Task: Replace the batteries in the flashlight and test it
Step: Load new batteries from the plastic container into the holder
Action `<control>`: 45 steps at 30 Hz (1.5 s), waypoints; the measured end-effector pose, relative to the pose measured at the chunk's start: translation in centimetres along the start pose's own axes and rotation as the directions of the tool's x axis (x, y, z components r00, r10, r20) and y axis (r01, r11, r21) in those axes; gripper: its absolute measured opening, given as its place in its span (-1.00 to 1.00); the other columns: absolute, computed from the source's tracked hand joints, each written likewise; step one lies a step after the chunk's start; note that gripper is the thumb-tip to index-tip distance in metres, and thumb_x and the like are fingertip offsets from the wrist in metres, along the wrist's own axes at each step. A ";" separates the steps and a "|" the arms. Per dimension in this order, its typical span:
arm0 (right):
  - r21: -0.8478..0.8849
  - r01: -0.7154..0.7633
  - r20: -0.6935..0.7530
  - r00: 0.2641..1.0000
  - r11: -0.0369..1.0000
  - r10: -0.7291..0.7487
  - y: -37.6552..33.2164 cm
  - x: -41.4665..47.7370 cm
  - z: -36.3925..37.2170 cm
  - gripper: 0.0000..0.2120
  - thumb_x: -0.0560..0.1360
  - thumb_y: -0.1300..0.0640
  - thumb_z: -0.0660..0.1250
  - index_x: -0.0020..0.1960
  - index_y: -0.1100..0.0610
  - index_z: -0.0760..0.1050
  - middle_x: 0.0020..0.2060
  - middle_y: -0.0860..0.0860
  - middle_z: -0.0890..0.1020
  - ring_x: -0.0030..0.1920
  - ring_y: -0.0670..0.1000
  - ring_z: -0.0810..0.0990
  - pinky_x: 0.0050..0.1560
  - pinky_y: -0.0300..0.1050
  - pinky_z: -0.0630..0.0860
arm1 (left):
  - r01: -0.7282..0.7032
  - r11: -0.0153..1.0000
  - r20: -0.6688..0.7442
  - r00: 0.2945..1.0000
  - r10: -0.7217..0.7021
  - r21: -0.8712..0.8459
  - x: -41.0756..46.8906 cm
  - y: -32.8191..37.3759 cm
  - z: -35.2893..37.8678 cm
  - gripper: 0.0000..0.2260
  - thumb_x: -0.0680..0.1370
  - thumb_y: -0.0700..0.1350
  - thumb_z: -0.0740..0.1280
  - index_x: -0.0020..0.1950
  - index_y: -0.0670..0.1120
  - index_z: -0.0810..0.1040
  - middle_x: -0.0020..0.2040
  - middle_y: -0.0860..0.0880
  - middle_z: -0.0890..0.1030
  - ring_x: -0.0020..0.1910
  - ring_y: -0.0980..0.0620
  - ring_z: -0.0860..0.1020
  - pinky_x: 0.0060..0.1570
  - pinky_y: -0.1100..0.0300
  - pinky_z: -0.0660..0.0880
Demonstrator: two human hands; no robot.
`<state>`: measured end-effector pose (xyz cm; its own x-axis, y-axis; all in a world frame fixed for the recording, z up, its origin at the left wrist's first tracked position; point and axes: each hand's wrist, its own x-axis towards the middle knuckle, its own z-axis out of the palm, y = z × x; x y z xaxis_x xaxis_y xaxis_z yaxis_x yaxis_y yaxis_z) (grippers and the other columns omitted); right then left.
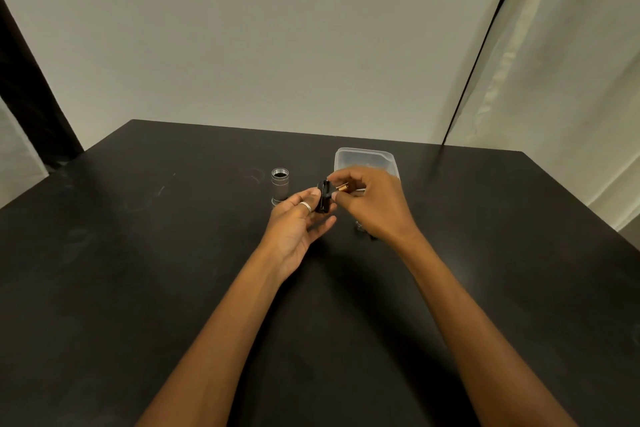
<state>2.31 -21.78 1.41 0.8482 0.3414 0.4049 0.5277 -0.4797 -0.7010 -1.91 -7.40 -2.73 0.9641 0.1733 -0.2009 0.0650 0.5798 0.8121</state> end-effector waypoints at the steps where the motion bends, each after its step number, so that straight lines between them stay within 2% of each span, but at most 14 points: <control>1: -0.022 0.004 0.005 1.000 1.000 -0.004 0.0 0.0 0.1 -0.74 0.49 0.31 0.46 0.15 0.10 0.70 -0.06 -0.09 0.70 -0.09 -0.20 0.65 -0.10 -0.53 0.50 | -0.001 1.000 0.000 1.000 0.001 0.003 0.0 0.0 0.0 -0.77 0.66 -0.15 0.32 0.30 -0.16 0.57 0.10 -0.16 0.71 0.03 0.00 0.71 -0.05 0.12 0.66; 4: -0.010 -0.013 -0.013 1.000 1.000 0.013 0.0 -0.1 0.3 -0.71 0.48 0.31 0.49 0.17 0.12 0.67 -0.03 -0.09 0.67 -0.15 -0.24 0.63 -0.16 -0.54 0.49 | -0.007 1.000 -0.004 1.000 0.007 0.005 0.1 -0.1 0.0 -0.78 0.65 -0.17 0.32 0.29 -0.18 0.57 0.06 -0.14 0.72 0.03 0.00 0.70 -0.03 0.11 0.65; 9: 0.101 -0.017 -0.110 0.994 0.995 0.028 0.1 -0.2 1.0 -0.79 0.47 0.31 0.53 0.08 0.18 0.63 -0.14 -0.03 0.66 -0.24 -0.34 0.63 -0.24 -0.49 0.52 | -0.021 1.000 0.015 1.000 0.020 0.023 0.1 -0.3 0.1 -0.80 0.65 -0.20 0.32 0.24 -0.22 0.59 0.05 -0.15 0.71 0.03 -0.02 0.69 -0.01 0.13 0.64; 13: 0.006 0.055 -0.147 0.988 0.998 -0.053 0.9 -0.4 1.9 -0.82 0.46 0.22 0.56 0.04 0.13 0.65 -0.16 -0.12 0.65 -0.15 -0.21 0.65 -0.11 -0.39 0.59 | -0.032 0.999 0.026 0.999 0.032 -0.009 0.3 -0.3 -0.2 -0.85 0.65 -0.25 0.30 0.19 -0.23 0.60 0.07 -0.18 0.70 0.04 -0.06 0.69 -0.02 0.15 0.65; 17: -0.088 0.136 -0.121 0.982 0.987 -0.146 1.7 -0.5 2.4 -0.82 0.49 0.13 0.54 0.08 0.07 0.67 -0.04 -0.08 0.69 -0.02 -0.14 0.65 -0.01 -0.23 0.63 | -0.034 0.999 0.025 0.999 0.034 -0.013 0.3 -0.3 -0.3 -0.87 0.66 -0.28 0.27 0.14 -0.20 0.60 0.01 -0.14 0.70 -0.03 -0.01 0.71 -0.11 0.20 0.64; 21: -0.095 0.176 -0.001 0.984 0.980 -0.177 2.0 -0.6 1.8 -0.61 0.42 0.00 0.59 0.20 0.00 0.60 0.12 -0.08 0.58 0.12 -0.11 0.56 0.07 -0.28 0.52 | -0.038 0.999 0.024 0.999 0.038 -0.016 0.4 -0.3 -0.5 -0.88 0.66 -0.27 0.28 0.15 -0.17 0.59 0.01 -0.17 0.68 -0.05 0.02 0.70 -0.14 0.22 0.64; 24: -0.136 0.214 0.109 0.974 0.967 -0.200 2.4 -0.6 1.4 -0.46 0.39 0.00 0.61 0.29 0.01 0.49 0.22 -0.07 0.54 0.22 -0.09 0.50 0.21 -0.22 0.47 | -0.041 0.998 0.049 0.998 0.043 -0.042 0.4 -0.1 -0.6 -0.83 0.66 -0.22 0.29 0.22 -0.23 0.57 0.00 -0.21 0.69 -0.03 -0.03 0.70 -0.08 0.20 0.65; 26: -0.125 0.219 0.090 0.974 0.968 -0.209 2.6 -0.7 1.6 -0.46 0.39 0.05 0.61 0.29 0.03 0.47 0.22 -0.06 0.56 0.22 -0.08 0.51 0.24 -0.22 0.45 | -0.045 0.998 0.058 0.997 0.048 -0.046 0.5 -0.2 -0.6 -0.84 0.66 -0.21 0.29 0.21 -0.22 0.57 0.00 -0.20 0.70 0.00 -0.04 0.70 -0.02 0.19 0.65; 30: -0.098 0.249 0.034 0.968 0.964 -0.247 2.7 -0.8 2.0 -0.52 0.41 0.12 0.61 0.25 0.08 0.50 0.17 -0.06 0.60 0.17 -0.15 0.52 0.18 -0.35 0.43 | -0.056 0.998 0.063 0.996 0.059 -0.040 0.5 -0.4 -0.5 -0.82 0.66 -0.21 0.30 0.24 -0.23 0.57 -0.01 -0.17 0.70 0.04 -0.03 0.69 0.16 0.12 0.60; 33: -0.102 0.267 0.011 0.964 0.958 -0.267 3.0 -0.8 2.1 -0.53 0.41 0.13 0.61 0.26 0.12 0.54 0.18 -0.03 0.62 0.18 -0.14 0.54 0.21 -0.26 0.50 | -0.064 0.998 0.066 0.996 0.066 -0.021 0.5 -0.4 -0.4 -0.82 0.66 -0.21 0.30 0.24 -0.23 0.57 -0.04 -0.14 0.72 0.04 -0.02 0.69 0.24 0.06 0.54; 38: -0.151 0.311 -0.015 0.948 0.938 -0.316 3.1 -1.0 2.2 -0.52 0.43 0.11 0.59 0.29 0.16 0.56 0.21 0.02 0.65 0.23 -0.01 0.60 0.29 -0.08 0.54 | -0.065 0.997 0.080 0.994 0.069 -0.048 0.4 -0.4 -0.5 -0.87 0.66 -0.22 0.31 0.16 -0.21 0.60 -0.02 -0.13 0.72 0.04 -0.02 0.69 0.12 0.15 0.61; 41: -0.151 0.312 -0.014 0.948 0.938 -0.317 3.1 -1.0 2.2 -0.50 0.44 0.10 0.59 0.32 0.16 0.57 0.25 0.02 0.66 0.28 0.01 0.60 0.31 0.00 0.56 | -0.071 0.996 0.084 0.994 0.076 -0.056 0.3 -0.3 -0.5 -0.85 0.66 -0.21 0.30 0.18 -0.21 0.59 -0.01 -0.14 0.72 0.02 -0.01 0.70 0.06 0.19 0.63; 45: -0.003 0.206 -0.021 0.978 0.979 -0.206 2.4 -0.9 2.0 -0.45 0.41 0.13 0.60 0.36 0.08 0.54 0.26 -0.08 0.64 0.27 -0.13 0.57 0.18 -0.25 0.55 | -0.064 0.997 0.088 0.994 0.068 -0.051 0.1 0.0 -0.3 -0.85 0.67 -0.18 0.29 0.17 -0.19 0.59 -0.05 -0.11 0.74 0.01 0.02 0.70 -0.06 0.25 0.64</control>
<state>2.69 -21.62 -1.80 0.7221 0.4156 0.5530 0.6912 -0.4014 -0.6009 -1.92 -7.21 -2.92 0.9852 0.1419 -0.0965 -0.0097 0.6076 0.7942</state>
